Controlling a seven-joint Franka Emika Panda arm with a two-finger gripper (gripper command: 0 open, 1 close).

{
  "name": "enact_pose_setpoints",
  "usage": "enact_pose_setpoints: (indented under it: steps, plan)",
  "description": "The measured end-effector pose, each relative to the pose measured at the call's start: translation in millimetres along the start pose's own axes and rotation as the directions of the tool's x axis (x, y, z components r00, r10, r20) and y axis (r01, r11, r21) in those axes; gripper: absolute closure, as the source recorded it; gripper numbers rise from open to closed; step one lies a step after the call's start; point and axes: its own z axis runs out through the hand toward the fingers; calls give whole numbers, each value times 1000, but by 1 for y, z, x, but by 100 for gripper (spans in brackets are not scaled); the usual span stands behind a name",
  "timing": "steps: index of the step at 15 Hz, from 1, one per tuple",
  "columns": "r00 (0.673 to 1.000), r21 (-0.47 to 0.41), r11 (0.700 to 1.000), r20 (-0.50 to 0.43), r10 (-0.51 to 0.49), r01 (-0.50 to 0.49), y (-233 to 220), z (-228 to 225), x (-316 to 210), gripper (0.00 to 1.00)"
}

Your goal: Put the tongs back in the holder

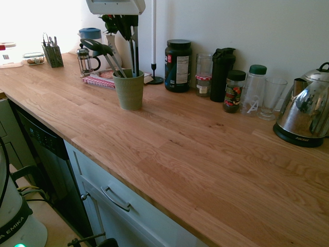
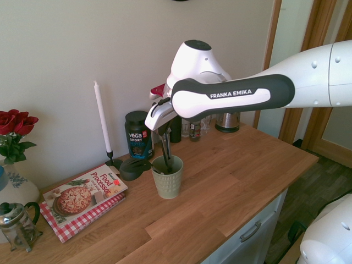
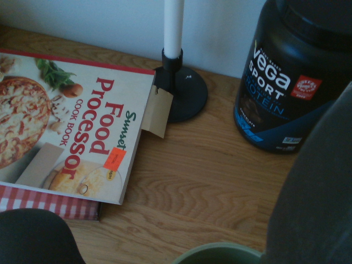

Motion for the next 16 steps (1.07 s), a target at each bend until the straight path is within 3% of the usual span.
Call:
enact_pose_setpoints:
  steps: [1, 5, 16]
  plan:
    - [1000, -11, 1000, 14, 5, -4, 4, 13, 0, 0]
    - [999, -34, 999, 34, 2, -1, 8, 40, 1, 0]
    - [999, -50, 999, 41, -9, 11, 10, 51, -7, 0]
